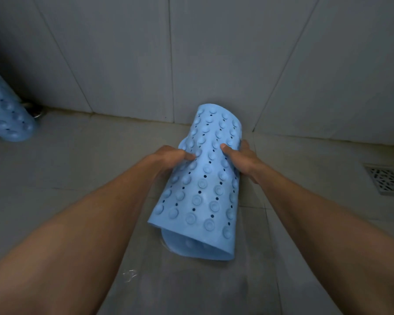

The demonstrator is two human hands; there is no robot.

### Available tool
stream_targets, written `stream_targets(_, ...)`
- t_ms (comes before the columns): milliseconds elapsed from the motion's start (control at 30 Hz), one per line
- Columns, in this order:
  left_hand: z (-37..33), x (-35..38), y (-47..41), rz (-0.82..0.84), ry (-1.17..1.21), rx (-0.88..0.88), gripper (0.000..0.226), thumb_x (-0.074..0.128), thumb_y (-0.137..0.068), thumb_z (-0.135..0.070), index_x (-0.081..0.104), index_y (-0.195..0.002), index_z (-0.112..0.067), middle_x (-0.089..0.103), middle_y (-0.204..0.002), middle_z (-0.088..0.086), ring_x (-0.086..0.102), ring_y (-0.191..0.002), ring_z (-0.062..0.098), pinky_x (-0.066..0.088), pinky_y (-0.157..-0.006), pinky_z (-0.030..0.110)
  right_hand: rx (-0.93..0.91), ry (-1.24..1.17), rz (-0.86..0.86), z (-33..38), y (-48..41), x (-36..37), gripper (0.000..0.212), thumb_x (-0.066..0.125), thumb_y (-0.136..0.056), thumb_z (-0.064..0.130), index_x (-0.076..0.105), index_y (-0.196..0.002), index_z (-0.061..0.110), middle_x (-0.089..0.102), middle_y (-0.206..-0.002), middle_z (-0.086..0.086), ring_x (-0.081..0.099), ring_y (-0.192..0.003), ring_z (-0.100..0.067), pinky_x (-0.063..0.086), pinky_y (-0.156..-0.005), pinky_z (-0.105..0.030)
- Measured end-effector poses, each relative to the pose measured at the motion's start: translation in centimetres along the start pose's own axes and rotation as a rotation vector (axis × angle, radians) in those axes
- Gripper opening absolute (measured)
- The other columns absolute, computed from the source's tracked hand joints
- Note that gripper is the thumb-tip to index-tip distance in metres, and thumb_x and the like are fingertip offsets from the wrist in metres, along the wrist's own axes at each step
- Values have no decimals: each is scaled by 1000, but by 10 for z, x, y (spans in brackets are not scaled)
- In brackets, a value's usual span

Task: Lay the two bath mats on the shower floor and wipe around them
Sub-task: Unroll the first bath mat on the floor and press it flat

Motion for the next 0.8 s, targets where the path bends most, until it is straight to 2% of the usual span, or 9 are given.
stream_targets(100, -3, 5, 2, 19, -9, 32, 55, 80, -78, -45, 65, -116, -9, 68, -106, 4, 69, -94, 21, 50, -61, 27, -45, 158, -100, 7, 10, -12, 64, 56, -93, 51, 28, -145, 24, 31, -144, -15, 50, -122, -35, 44, -106, -47)
stream_targets(167, -7, 8, 7, -10, -45, 68, 56, 81, -76, -49, 64, -120, -19, 65, -115, 2, 66, -101, 23, 52, -69, 30, -65, 283, -155, 14, 12, -18, 44, 47, -98, 37, 37, -138, 23, 32, -141, -19, 51, -118, -39, 42, -106, -43)
stream_targets(233, -11, 12, 12, -30, -60, 94, 56, 80, -75, -52, 61, -122, -28, 63, -117, 0, 64, -104, 22, 54, -69, 33, -32, 362, -146, 16, 14, -19, 50, 40, -98, 39, 38, -144, 20, 33, -146, -21, 45, -126, -41, 37, -109, -43)
stream_targets(333, -18, 21, 18, -22, -70, 142, 44, 76, -83, -45, 61, -123, -32, 63, -112, 1, 65, -103, 21, 59, -75, 36, 62, 370, -84, 14, 23, -14, 91, 41, -89, 71, 21, -156, 13, 19, -160, -18, 30, -143, -39, 29, -116, -49)
stream_targets(433, -15, 29, 16, 1, 17, 132, 24, 62, -93, -21, 64, -116, -26, 66, -98, 6, 65, -82, 21, 59, -72, 34, 108, 364, -81, 11, 36, -12, 121, 54, -74, 83, -1, -159, 17, 8, -162, -17, 25, -145, -39, 29, -116, -49)
stream_targets(533, -3, 39, 13, 35, 171, 132, 20, 58, -95, -7, 65, -108, -19, 64, -93, 8, 59, -68, 18, 59, -60, 30, 56, 429, -174, 7, 43, -19, 107, 63, -84, 62, -4, -158, 23, 8, -159, -20, 25, -142, -43, 29, -115, -46)
stream_targets(667, 8, 42, 17, -40, 227, 209, 24, 53, -94, 3, 67, -108, -11, 68, -90, 4, 61, -71, 18, 57, -56, 24, -60, 533, -183, 4, 54, -23, 63, 47, -98, 31, 20, -155, 29, 13, -157, -20, 23, -140, -45, 30, -111, -43)
stream_targets(733, 11, 35, 17, -162, 174, 275, 28, 52, -90, 3, 74, -97, -13, 72, -84, 1, 63, -70, 19, 59, -67, 30, -54, 552, -146, 0, 59, -20, 57, 37, -100, 41, 26, -153, 24, 17, -158, -21, 19, -144, -41, 23, -114, -44)
stream_targets(800, 17, 32, 16, -235, 172, 293, 34, 52, -85, 1, 74, -84, -26, 76, -83, -1, 68, -72, 17, 59, -78, 34, 1, 589, -126, -7, 63, -14, 84, 38, -89, 71, 17, -156, 24, 8, -162, -20, 9, -148, -40, 20, -117, -53)
Point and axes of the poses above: each hand's wrist, its own y-axis away from the middle knuckle, its own x-axis out of the palm, z = x × y, the point moved 7 cm from there along -y, towards the middle knuckle
